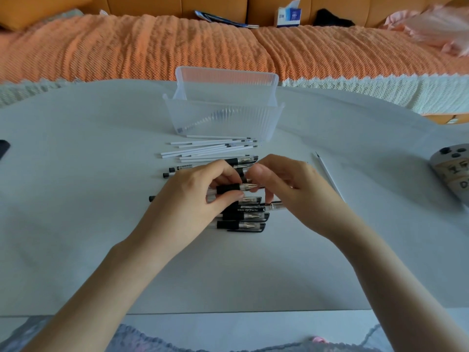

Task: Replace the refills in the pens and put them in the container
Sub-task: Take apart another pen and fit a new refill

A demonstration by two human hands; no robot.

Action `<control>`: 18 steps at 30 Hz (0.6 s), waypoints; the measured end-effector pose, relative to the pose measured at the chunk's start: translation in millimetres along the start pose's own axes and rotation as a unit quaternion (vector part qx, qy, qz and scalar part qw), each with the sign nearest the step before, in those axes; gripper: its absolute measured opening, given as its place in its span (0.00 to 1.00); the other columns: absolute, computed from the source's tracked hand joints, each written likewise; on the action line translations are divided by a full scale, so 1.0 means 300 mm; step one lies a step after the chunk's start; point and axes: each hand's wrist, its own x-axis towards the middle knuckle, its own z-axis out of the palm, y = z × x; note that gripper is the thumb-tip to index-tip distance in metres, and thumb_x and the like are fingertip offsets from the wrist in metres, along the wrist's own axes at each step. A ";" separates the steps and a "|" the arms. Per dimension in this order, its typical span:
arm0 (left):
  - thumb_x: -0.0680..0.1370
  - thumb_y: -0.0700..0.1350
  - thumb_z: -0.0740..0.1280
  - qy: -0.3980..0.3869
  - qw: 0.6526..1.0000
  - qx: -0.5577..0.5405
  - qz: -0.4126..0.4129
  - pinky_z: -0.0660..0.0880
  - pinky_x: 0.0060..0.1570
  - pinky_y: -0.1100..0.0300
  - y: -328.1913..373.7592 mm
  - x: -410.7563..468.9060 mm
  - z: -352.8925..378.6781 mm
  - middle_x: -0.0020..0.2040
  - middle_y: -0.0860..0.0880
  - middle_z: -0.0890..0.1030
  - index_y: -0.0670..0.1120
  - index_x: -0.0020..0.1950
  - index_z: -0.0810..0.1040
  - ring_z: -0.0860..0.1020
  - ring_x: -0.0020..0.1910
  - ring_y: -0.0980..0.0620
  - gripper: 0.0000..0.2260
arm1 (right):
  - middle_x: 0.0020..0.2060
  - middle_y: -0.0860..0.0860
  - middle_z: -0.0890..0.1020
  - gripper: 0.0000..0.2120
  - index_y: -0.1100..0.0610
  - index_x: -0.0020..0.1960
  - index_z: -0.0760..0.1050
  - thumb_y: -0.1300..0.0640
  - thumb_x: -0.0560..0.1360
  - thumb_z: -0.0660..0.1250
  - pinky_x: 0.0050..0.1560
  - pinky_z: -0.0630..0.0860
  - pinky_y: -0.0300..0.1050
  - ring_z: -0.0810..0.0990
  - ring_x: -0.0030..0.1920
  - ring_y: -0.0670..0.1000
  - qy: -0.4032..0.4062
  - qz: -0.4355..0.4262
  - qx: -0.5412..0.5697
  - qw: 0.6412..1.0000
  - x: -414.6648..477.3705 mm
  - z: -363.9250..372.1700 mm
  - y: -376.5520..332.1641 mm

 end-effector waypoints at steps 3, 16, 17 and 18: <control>0.71 0.48 0.72 0.000 1.000 0.004 -0.001 0.70 0.43 0.73 -0.003 0.000 0.000 0.41 0.61 0.81 0.49 0.46 0.79 0.78 0.43 0.64 0.07 | 0.37 0.45 0.81 0.05 0.52 0.45 0.78 0.51 0.73 0.68 0.37 0.73 0.38 0.78 0.35 0.46 -0.014 -0.011 -0.006 1.000 0.001 -0.001 0.003; 0.71 0.50 0.72 0.004 1.000 -0.004 -0.001 0.73 0.44 0.66 -0.006 0.000 0.008 0.41 0.60 0.81 0.50 0.47 0.79 0.79 0.42 0.63 0.08 | 0.33 0.42 0.80 0.02 0.52 0.42 0.78 0.54 0.74 0.68 0.35 0.70 0.31 0.77 0.33 0.43 -0.001 -0.017 -0.021 1.000 0.001 0.008 0.008; 0.71 0.50 0.72 0.002 1.000 -0.001 -0.001 0.73 0.44 0.66 -0.006 0.000 0.009 0.41 0.60 0.81 0.50 0.47 0.80 0.79 0.43 0.63 0.08 | 0.32 0.42 0.80 0.03 0.52 0.41 0.78 0.55 0.74 0.68 0.35 0.69 0.30 0.77 0.32 0.42 0.007 -0.016 -0.021 1.000 0.001 0.007 0.008; 0.71 0.50 0.71 0.003 1.000 0.004 -0.003 0.73 0.44 0.67 -0.008 0.000 0.010 0.42 0.60 0.82 0.50 0.48 0.80 0.79 0.43 0.63 0.08 | 0.31 0.43 0.80 0.05 0.52 0.40 0.77 0.55 0.75 0.67 0.34 0.69 0.30 0.76 0.32 0.42 0.018 -0.013 -0.023 0.999 0.002 0.006 0.009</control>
